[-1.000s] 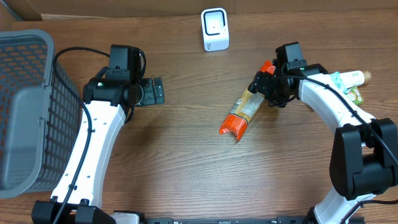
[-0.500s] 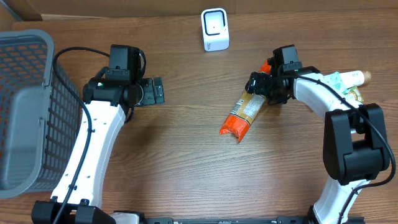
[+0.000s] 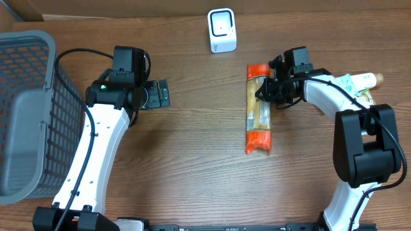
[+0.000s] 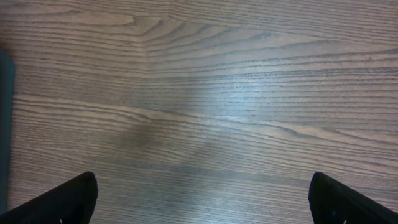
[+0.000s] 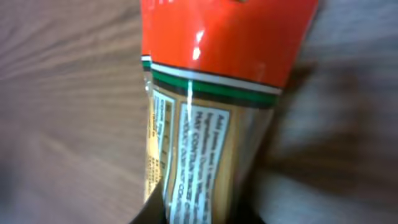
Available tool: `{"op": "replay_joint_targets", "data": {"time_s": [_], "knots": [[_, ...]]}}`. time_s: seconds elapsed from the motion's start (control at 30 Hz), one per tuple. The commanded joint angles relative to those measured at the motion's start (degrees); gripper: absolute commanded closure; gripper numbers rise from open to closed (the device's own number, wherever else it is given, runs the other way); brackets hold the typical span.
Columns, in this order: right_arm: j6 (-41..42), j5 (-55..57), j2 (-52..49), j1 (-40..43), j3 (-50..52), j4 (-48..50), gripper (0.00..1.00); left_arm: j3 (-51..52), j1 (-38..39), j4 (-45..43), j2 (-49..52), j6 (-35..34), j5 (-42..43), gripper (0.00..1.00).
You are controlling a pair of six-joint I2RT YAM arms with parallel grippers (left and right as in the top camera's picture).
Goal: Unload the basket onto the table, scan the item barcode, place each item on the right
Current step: 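Lift the spaghetti package upright toward the white scanner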
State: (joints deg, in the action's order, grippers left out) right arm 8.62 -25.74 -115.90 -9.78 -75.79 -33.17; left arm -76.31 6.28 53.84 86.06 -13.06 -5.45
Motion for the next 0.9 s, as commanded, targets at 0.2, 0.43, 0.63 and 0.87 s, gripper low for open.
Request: {"op": "replay_joint_targets", "data": {"time_s": [0.2, 0.43, 0.63, 0.87], "knots": [[-7.6, -18.5, 2.9, 1.0, -13.3, -10.4, 0.96, -0.3, 0.1, -0.1, 0.1, 1.3, -0.5, 0.0], [-4.0, -13.7, 11.8, 0.8, -21.5, -9.8, 0.96, -0.3, 0.1, -0.1, 0.1, 1.3, -0.5, 0.0], [-0.7, 0.9, 15.3, -1.1, -21.9, -2.4, 0.96, -0.3, 0.1, -0.1, 0.1, 1.3, -0.5, 0.0], [-6.1, 26.6, 14.9, -9.0, -21.8, 8.7, 0.96, -0.3, 0.1, -0.1, 0.1, 1.3, -0.5, 0.0]]}}
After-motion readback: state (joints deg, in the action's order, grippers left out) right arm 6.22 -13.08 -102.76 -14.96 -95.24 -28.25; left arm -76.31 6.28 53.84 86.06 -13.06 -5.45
